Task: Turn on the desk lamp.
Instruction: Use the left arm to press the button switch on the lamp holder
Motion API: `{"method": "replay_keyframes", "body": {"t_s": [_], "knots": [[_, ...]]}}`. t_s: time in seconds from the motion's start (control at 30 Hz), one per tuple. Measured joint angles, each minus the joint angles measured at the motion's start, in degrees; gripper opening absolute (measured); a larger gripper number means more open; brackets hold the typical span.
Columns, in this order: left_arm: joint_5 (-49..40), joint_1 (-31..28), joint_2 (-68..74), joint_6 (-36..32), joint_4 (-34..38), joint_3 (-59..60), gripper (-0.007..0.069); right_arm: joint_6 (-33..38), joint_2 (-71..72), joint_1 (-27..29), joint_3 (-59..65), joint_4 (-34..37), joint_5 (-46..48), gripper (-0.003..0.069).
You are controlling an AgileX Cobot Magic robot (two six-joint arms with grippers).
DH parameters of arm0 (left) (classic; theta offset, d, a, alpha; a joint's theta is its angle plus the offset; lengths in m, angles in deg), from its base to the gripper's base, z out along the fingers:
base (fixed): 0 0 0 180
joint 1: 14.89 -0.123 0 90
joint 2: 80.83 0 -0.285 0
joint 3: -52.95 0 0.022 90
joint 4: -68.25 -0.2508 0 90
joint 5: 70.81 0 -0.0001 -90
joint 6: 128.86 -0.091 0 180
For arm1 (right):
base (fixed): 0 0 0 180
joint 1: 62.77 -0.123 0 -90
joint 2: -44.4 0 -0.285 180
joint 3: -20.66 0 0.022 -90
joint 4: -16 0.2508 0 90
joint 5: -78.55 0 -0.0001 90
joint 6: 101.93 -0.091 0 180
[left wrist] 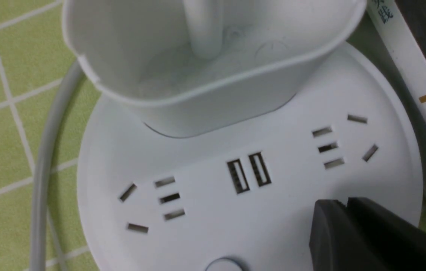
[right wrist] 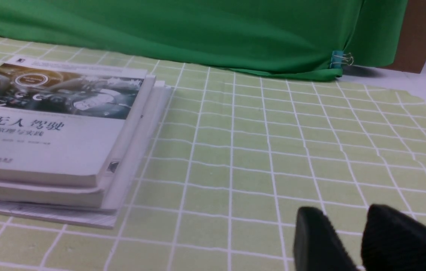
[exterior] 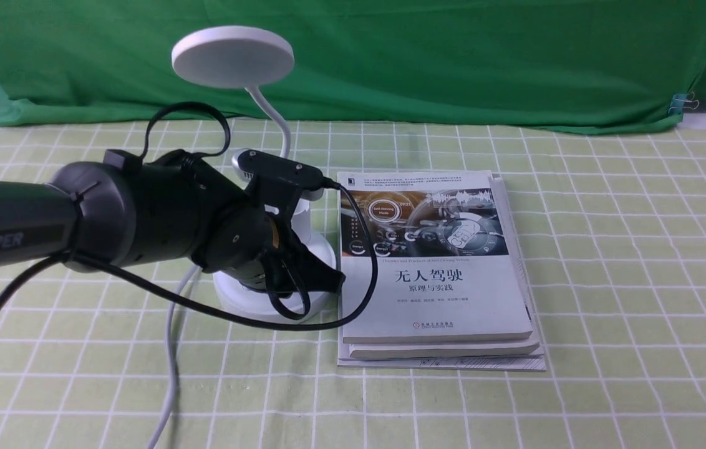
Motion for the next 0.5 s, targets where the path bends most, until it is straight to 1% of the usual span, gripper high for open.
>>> {"method": "replay_keyframes", "body": {"t_s": [0.27,0.4,0.5], "knots": [[-1.63,0.0,-6.06,1.77,0.29,1.46,0.0019,0.0,0.0,0.0,0.0,0.0,0.0,0.0245],[-1.33,0.0,-12.02,1.92,0.58,6.47,0.0019,0.0,0.0,0.0,0.0,0.0,0.0,0.0245],[-0.49,0.0,-17.79,2.37,0.63,13.39,0.0019,0.0,0.0,0.0,0.0,0.0,0.0,0.0245]]}}
